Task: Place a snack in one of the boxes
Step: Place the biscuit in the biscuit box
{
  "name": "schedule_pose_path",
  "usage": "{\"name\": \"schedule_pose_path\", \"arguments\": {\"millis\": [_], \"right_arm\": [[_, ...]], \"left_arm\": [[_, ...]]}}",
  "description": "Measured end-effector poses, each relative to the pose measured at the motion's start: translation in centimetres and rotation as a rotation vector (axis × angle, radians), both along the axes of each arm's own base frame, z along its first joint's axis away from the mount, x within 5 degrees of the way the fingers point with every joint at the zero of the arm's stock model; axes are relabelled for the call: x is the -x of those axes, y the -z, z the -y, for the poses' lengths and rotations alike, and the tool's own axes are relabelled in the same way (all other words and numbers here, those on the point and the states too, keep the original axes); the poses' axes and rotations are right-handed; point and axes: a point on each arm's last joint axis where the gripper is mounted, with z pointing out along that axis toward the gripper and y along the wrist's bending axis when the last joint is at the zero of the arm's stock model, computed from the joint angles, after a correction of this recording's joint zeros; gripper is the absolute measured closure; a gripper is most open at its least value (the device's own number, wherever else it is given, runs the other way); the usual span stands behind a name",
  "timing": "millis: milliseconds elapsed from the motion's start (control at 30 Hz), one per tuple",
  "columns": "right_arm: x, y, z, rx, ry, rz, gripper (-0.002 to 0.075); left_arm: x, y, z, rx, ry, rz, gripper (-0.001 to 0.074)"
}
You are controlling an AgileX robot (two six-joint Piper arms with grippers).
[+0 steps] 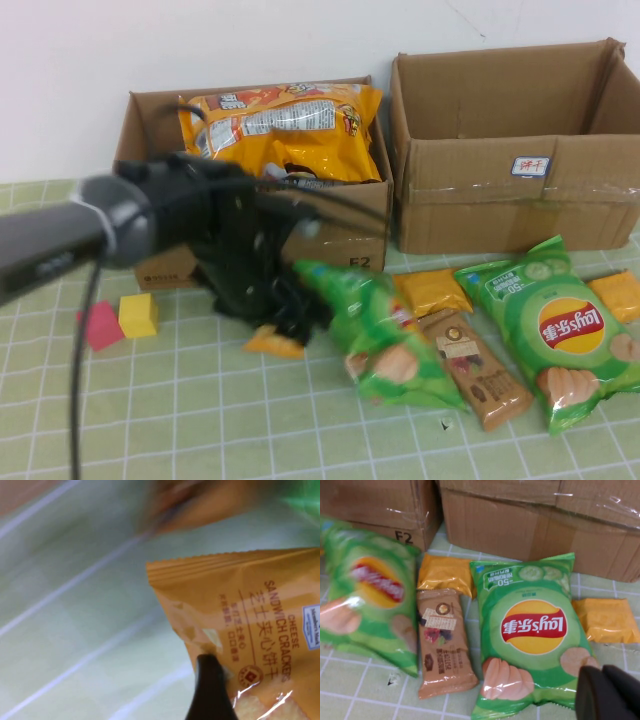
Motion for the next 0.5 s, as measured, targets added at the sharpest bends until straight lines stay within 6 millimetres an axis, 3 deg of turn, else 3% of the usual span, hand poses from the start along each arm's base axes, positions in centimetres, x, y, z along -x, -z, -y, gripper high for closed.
{"name": "schedule_pose_path", "arguments": {"millis": [133,300,433,500], "right_arm": [[0.0,0.0,0.0,0.000,0.000,0.000,0.0728],[0.0,0.0,0.0,-0.002,0.001,0.009,0.0728],[-0.1,-0.1,0.0,-0.005,0.002,0.021,0.0728],[-0.1,-0.2,0.0,-0.006,0.002,0.023,0.0728]], "left_arm": [[0.6,-6.1,2.2,0.275,0.193,0.114,0.0321],[-0.4,-14.9,4.7,0.534,0.388,0.416,0.0321],[-2.3,-18.5,6.2,0.599,0.377,0.652,0.0321],[-3.5,-19.2,7.3,0.619,0.349,0.762,0.0321]]}}
